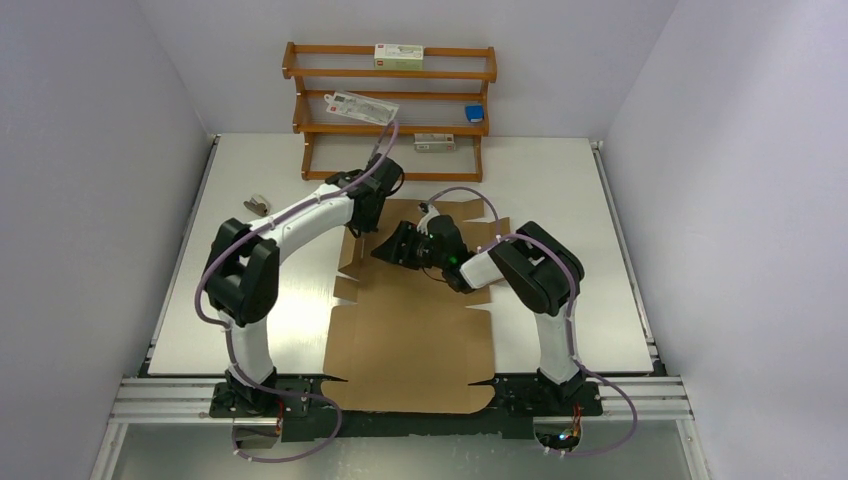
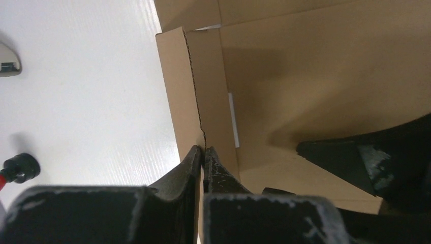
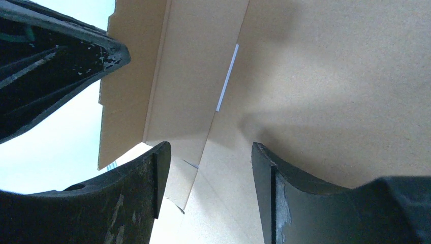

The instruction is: Fold the paper box

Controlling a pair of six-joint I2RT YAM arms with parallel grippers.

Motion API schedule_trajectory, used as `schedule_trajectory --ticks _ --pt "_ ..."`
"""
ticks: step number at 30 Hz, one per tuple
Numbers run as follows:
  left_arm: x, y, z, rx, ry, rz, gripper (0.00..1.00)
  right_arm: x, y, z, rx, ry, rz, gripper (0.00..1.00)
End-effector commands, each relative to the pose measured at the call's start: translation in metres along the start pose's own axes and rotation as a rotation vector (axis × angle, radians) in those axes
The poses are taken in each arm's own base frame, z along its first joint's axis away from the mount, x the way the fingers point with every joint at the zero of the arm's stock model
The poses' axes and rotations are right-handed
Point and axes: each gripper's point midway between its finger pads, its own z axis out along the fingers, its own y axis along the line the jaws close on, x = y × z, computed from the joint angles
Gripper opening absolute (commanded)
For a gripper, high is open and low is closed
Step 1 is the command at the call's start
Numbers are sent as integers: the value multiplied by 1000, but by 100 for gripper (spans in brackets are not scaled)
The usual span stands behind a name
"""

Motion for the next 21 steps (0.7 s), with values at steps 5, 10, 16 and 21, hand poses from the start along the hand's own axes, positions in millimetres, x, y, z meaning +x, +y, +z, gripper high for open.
schedule_trajectory --ticks 5,10,16,21 --pt "-5 11 -19 -73 -1 44 9 5 -17 -7 125 25 -92 64" --pt "-23 31 -47 -109 -83 10 22 -16 5 -19 136 14 -213 67" --pt "-51 33 -87 -9 -212 -62 48 -55 14 -50 274 -16 -385 70" --pt "-62 3 -108 204 -283 -99 63 -93 -4 -104 420 -95 -435 71"
